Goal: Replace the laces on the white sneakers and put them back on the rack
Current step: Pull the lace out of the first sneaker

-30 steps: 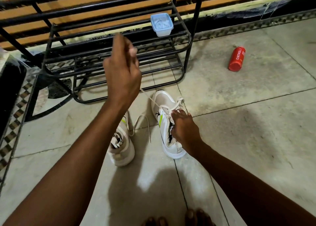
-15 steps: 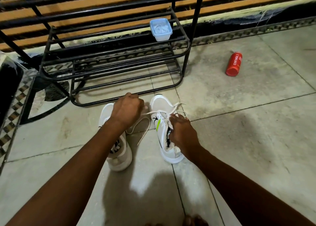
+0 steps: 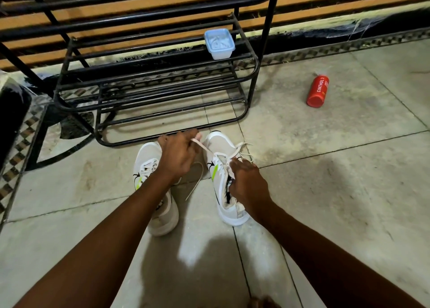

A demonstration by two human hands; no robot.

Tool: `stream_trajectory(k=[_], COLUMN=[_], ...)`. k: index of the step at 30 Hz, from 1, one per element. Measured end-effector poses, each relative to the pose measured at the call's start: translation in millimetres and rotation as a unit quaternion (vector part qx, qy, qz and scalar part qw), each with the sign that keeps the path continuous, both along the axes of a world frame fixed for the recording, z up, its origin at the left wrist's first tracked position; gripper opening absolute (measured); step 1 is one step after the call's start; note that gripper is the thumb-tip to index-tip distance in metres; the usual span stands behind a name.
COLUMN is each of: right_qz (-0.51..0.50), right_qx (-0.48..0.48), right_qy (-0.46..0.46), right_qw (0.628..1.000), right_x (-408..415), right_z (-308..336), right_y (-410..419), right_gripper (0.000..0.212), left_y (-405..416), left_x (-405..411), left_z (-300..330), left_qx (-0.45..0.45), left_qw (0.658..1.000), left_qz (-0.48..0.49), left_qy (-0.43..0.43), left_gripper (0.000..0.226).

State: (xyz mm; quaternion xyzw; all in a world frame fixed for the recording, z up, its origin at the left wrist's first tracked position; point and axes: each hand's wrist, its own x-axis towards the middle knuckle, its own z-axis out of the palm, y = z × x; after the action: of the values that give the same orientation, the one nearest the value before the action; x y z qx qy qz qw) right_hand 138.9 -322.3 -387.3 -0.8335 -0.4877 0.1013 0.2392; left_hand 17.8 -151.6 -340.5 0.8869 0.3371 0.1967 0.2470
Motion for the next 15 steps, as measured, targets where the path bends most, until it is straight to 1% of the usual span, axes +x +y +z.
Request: stream_trajectory(k=[1, 2, 4, 7, 8, 9, 10, 11, 13, 14, 15], right_qz=[0.0, -0.001, -0.004, -0.008, -0.008, -0.004, 0.005, 0.019, 0.039, 0.04, 0.036], right_qx=[-0.001, -0.003, -0.005, -0.013, -0.019, -0.028, -0.041, -0.059, -0.083, -0.09, -0.095], right_qy=[-0.003, -0.005, -0.008, -0.01, -0.011, -0.013, -0.019, -0.024, -0.031, -0.038, -0.044], right_qw=[1.0, 1.0, 1.0, 1.0, 1.0, 1.0, 0.999, 0.998, 0.995, 0.994, 0.994], right_x=[0, 0, 0, 2, 3, 3, 3, 3, 2, 2, 3], right_z=[-1, 0, -1, -5, -5, -6, -6, -6, -5, -5, -6], right_y=[0, 0, 0, 0, 0, -1, 0, 1, 4, 5, 5], right_gripper=[0.041, 0.04, 0.039, 0.041, 0.045, 0.048, 0.05, 0.052, 0.051, 0.048, 0.044], left_y=[0, -2, -11, -22, -24, -25, -25, -24, -18, -15, -13], left_x=[3, 7, 17, 28, 30, 32, 33, 34, 36, 38, 39], left_z=[1, 2, 5, 4, 3, 4, 7, 12, 30, 45, 63], left_qx=[-0.093, -0.179, -0.312, -0.439, -0.468, -0.484, -0.475, -0.442, -0.342, -0.303, -0.277], left_qw=[0.992, 0.972, 0.921, 0.842, 0.817, 0.801, 0.806, 0.83, 0.881, 0.89, 0.891], left_qz=[0.015, 0.023, 0.036, 0.087, 0.108, 0.119, 0.124, 0.126, 0.12, 0.115, 0.106], left_qy=[-0.086, -0.152, -0.229, -0.301, -0.318, -0.331, -0.33, -0.317, -0.306, -0.321, -0.344], left_gripper=[0.039, 0.043, 0.047, 0.047, 0.045, 0.045, 0.046, 0.046, 0.046, 0.045, 0.044])
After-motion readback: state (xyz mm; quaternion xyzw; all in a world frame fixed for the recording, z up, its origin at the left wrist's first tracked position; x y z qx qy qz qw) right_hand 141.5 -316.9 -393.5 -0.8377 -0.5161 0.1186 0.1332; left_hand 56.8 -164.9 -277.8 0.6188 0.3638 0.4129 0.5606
